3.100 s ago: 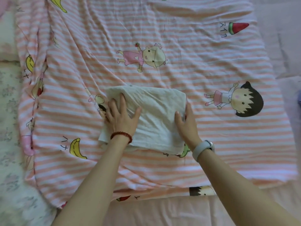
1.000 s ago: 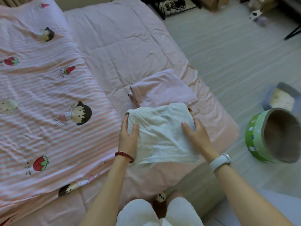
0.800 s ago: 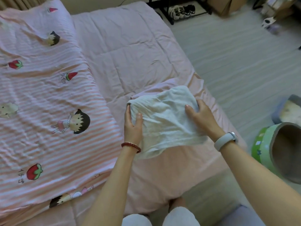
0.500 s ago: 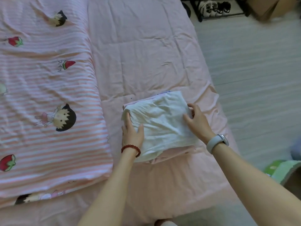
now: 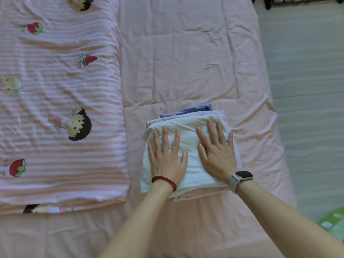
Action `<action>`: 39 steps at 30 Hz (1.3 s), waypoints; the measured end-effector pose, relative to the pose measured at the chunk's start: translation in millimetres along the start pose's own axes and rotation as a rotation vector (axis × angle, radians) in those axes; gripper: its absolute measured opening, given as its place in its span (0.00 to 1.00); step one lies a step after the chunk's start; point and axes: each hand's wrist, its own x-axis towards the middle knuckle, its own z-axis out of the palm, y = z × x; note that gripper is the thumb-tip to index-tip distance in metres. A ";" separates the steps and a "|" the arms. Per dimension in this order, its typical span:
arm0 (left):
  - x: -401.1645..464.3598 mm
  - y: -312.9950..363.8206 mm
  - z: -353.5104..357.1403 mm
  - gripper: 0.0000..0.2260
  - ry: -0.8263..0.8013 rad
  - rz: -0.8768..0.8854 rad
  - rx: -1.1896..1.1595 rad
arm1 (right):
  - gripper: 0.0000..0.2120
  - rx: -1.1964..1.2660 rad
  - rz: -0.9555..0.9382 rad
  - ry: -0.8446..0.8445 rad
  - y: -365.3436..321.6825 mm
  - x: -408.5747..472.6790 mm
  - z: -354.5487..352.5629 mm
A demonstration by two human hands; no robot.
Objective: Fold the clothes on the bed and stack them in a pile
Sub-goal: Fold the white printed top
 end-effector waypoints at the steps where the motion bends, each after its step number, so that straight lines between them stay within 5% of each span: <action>1: -3.4 1.2 5.2 0.29 0.016 0.017 -0.009 | 0.26 0.006 -0.002 -0.006 6.2 -2.7 6.2; 9: 2.3 0.7 37.7 0.31 -0.144 -0.040 0.095 | 0.26 0.105 0.008 -0.048 25.1 4.0 36.3; 16: 9.8 3.9 -15.4 0.28 -0.338 -0.021 0.123 | 0.26 0.005 0.006 -0.102 3.5 -4.3 -8.2; 21: -13.7 -1.4 -92.3 0.20 -0.159 0.020 0.022 | 0.21 0.027 0.051 -0.058 -24.4 -35.4 -58.9; 30: -145.1 -63.6 -216.8 0.18 0.202 -0.020 -0.039 | 0.15 0.271 -0.188 0.228 -112.1 -141.5 -139.7; 39: -225.3 -37.1 -215.0 0.19 0.320 -0.145 -0.110 | 0.15 0.366 -0.220 0.246 -83.5 -214.2 -150.1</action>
